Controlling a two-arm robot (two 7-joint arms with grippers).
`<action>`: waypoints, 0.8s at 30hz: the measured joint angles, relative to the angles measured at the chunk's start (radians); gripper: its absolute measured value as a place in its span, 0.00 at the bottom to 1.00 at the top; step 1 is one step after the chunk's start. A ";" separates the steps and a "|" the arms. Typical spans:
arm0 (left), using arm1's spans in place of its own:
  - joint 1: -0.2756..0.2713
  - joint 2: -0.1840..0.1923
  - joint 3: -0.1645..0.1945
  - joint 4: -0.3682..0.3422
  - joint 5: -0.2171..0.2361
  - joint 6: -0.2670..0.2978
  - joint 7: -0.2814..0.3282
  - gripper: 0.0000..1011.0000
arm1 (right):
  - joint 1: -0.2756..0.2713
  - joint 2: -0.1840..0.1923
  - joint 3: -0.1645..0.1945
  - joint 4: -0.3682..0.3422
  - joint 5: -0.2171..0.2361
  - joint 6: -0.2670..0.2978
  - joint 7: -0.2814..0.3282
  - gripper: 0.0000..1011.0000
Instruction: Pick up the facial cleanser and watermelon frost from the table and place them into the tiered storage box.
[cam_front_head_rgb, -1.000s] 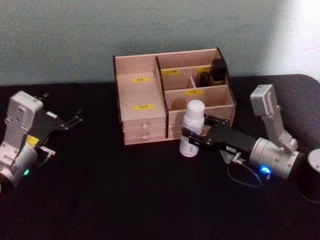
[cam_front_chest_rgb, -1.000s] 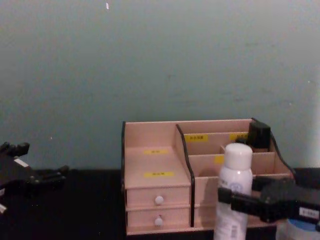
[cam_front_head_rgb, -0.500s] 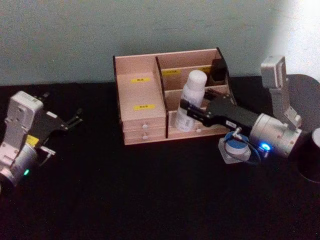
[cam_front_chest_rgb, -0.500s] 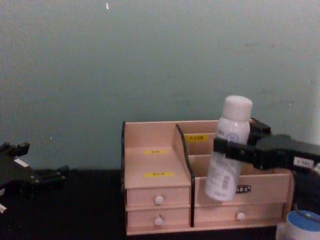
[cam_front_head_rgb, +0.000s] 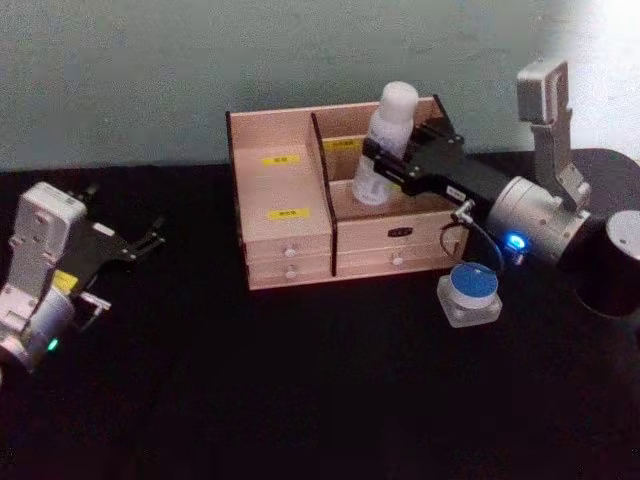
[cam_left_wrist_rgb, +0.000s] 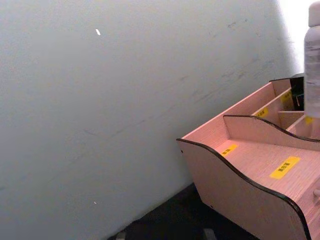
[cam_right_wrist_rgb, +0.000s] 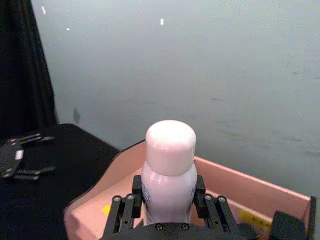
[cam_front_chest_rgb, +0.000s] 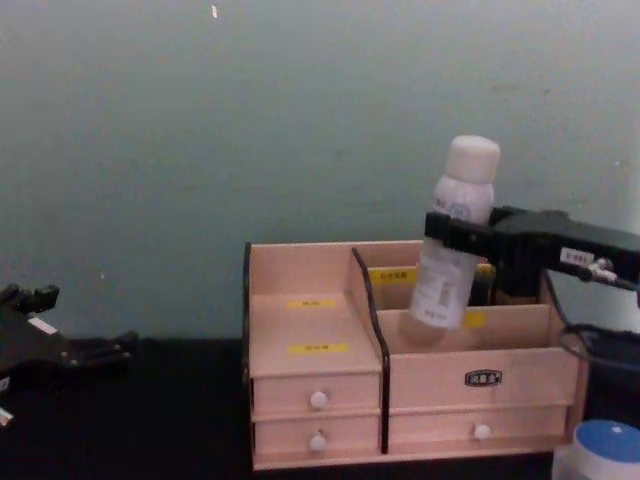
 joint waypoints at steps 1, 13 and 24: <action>0.000 0.000 0.000 0.000 0.000 0.000 0.000 0.99 | 0.005 -0.003 0.001 0.007 -0.001 -0.002 -0.001 0.59; 0.000 0.000 0.000 0.000 0.000 0.000 0.000 0.99 | 0.087 -0.062 0.011 0.131 -0.038 -0.040 -0.015 0.59; 0.000 0.000 0.000 0.000 0.000 0.000 0.000 0.99 | 0.153 -0.121 0.018 0.253 -0.078 -0.074 -0.025 0.59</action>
